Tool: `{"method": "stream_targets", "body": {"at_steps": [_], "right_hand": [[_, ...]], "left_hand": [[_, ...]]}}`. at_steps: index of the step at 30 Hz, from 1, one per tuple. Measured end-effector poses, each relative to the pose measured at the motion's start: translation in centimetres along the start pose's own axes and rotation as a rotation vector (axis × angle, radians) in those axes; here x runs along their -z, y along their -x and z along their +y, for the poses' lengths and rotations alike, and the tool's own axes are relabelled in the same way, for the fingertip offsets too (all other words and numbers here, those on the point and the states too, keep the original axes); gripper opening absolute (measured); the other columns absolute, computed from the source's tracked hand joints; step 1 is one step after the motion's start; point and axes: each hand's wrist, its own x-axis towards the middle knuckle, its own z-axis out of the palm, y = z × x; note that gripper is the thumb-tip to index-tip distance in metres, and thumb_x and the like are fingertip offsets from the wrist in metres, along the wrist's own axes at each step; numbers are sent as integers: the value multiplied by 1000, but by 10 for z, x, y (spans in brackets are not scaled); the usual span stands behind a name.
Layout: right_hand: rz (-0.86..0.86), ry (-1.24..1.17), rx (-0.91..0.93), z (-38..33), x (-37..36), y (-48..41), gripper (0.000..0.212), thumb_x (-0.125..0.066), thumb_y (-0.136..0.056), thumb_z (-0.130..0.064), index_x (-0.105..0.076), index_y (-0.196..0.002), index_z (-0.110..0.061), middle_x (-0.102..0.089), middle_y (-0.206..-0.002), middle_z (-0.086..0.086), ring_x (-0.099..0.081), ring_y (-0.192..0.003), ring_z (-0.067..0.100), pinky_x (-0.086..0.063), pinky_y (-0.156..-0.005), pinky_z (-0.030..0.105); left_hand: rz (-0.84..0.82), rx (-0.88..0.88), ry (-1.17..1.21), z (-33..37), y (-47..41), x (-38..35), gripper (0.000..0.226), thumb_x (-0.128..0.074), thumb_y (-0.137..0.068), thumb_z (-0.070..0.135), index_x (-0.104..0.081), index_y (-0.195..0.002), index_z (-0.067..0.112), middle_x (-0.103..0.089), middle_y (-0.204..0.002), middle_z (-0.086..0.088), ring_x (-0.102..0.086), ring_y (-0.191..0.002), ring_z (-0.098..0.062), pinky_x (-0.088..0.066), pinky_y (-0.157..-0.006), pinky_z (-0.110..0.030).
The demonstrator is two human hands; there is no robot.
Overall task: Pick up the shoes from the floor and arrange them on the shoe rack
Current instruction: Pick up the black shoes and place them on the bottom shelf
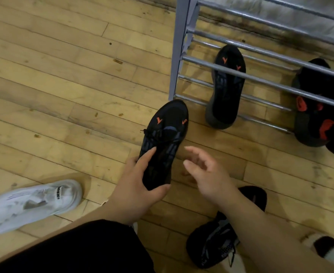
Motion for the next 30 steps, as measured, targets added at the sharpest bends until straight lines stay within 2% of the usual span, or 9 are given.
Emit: {"method": "stream_targets", "body": {"at_steps": [4,9,12,14,19,22,24,27,30], "right_hand": [[36,-132,42,-4,17,-11,27,-65,-96,-37,-62,-106,-62,-68,-117,-15,-66,-111,9,-57,-95,41],[139,-254,129,-13,36,-25,27,-69,-95,-18,-65,-117,-34,-75,-106,-8,-73,-99,13,-60,-85,36],[180,-282,177,-21,44,-42,33,-68,-96,-15,-62,-124,-31,-74,-114,-7,-70,-106,11,-58,-86,32],[204,-257,191,-26,50,-60,40,-67,-97,-19,-59,-133,-35,-70,-125,-12,-65,-116,8,-55,-97,37],[182,-106,196,-45,68,-95,56,-62,-97,-29,-44,-149,-43,-57,-142,-18,-52,-131,4,-46,-110,42],[279,325,249,-47,76,-91,41,-57,-103,-26,-54,-143,-33,-58,-134,-15,-54,-114,3,-45,-96,24],[383,521,359,-39,78,-85,29,-56,-101,-23,-62,-130,-28,-58,-124,-12,-57,-106,8,-47,-86,24],[493,541,392,-25,85,-84,21,-63,-96,-23,-64,-117,-27,-48,-114,-12,-51,-102,7,-49,-86,29],[581,578,365,-21,92,-86,37,-72,-89,-32,-61,-124,-27,-43,-122,-6,-44,-113,15,-44,-94,32]], "left_hand": [[-33,-74,-43,12,2,1,102,-81,-77,55,-15,-153,62,-36,-135,15,-44,-126,-1,-43,-107,-23],[-87,-149,-87,36,-10,1,106,-81,-77,57,-11,-157,57,-29,-144,16,-39,-133,-3,-42,-115,-28],[-108,-160,-128,56,-34,2,115,-84,-75,57,-5,-159,53,-22,-152,15,-38,-136,-8,-45,-115,-33],[-124,-174,-198,68,-57,2,125,-88,-71,53,0,-159,53,-17,-154,14,-40,-136,-14,-48,-113,-38],[-84,-239,-243,95,-125,-2,124,-87,-77,41,1,-164,37,-16,-153,7,-39,-139,-21,-42,-109,-28],[-11,-204,-235,108,-154,-13,116,-82,-83,45,0,-165,32,-18,-158,0,-36,-144,-25,-40,-112,-33],[-15,-164,-319,109,-161,-24,115,-77,-86,53,4,-164,32,-16,-163,-3,-39,-144,-29,-43,-110,-38],[-19,-157,-436,103,-161,-32,114,-73,-86,60,8,-163,36,-12,-165,-5,-44,-141,-32,-49,-110,-45],[-40,-128,-429,95,-157,-27,121,-80,-83,51,11,-161,43,-21,-155,-8,-53,-129,-31,-51,-106,-42]]}}
